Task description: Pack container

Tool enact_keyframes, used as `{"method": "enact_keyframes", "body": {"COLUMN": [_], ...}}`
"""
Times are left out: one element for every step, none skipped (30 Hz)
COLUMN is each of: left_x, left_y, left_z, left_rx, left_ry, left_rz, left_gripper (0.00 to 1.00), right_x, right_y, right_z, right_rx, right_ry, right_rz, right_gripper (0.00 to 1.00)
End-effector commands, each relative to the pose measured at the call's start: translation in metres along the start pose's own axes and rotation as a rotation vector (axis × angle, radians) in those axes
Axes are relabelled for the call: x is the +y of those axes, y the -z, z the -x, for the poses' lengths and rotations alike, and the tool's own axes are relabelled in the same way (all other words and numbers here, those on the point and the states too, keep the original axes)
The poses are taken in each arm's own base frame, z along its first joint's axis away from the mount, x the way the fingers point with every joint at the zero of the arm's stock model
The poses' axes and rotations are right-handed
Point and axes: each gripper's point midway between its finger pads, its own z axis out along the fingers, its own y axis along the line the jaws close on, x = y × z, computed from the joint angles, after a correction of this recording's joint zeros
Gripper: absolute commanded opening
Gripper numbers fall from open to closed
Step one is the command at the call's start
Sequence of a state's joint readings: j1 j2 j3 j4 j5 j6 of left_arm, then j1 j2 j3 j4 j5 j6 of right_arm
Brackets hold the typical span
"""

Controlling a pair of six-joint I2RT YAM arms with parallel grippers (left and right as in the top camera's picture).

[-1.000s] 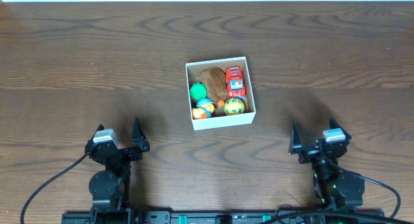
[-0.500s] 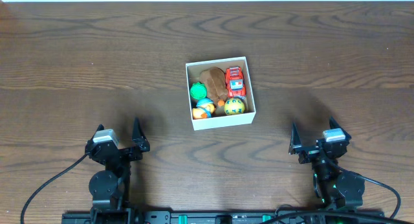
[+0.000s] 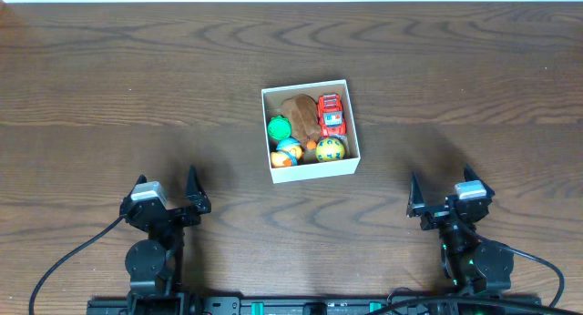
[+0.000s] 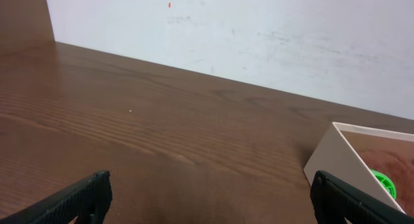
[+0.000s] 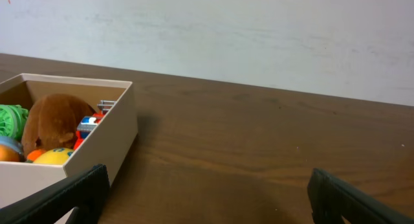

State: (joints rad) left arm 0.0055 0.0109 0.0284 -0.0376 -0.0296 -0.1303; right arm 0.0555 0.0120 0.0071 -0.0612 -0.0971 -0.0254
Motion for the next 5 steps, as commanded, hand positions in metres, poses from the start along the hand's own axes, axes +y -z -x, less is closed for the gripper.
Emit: {"method": "enact_keyframes", "body": {"left_x": [0.006,0.006,0.006,0.006,0.006], "left_y": [-0.0015,-0.0015,-0.0015,-0.0015,-0.0015], "left_z": [-0.0176,-0.0178,-0.0178,-0.0176,-0.0175], "left_rx": [0.048,0.048,0.048,0.048,0.048], "left_ry": [-0.01,-0.01,-0.01,-0.01,-0.01], "left_rz": [0.023,0.023,0.023,0.023,0.023], "left_gripper": [0.98,0.98,0.98,0.98,0.98], "right_x": [0.0004,0.0004,0.0004,0.0004,0.0004], "right_y": [0.0002,0.0002,0.0002,0.0002,0.0002], "right_z": [-0.0002,-0.0002,-0.0002,-0.0003,-0.0003], "right_rx": [-0.001,-0.001,-0.001,-0.001,-0.001], "right_ry": [-0.017,-0.017,-0.017,-0.017,-0.017], "right_rz": [0.001,0.001,0.001,0.001,0.001], "right_gripper": [0.99,0.99,0.99,0.99,0.99]}}
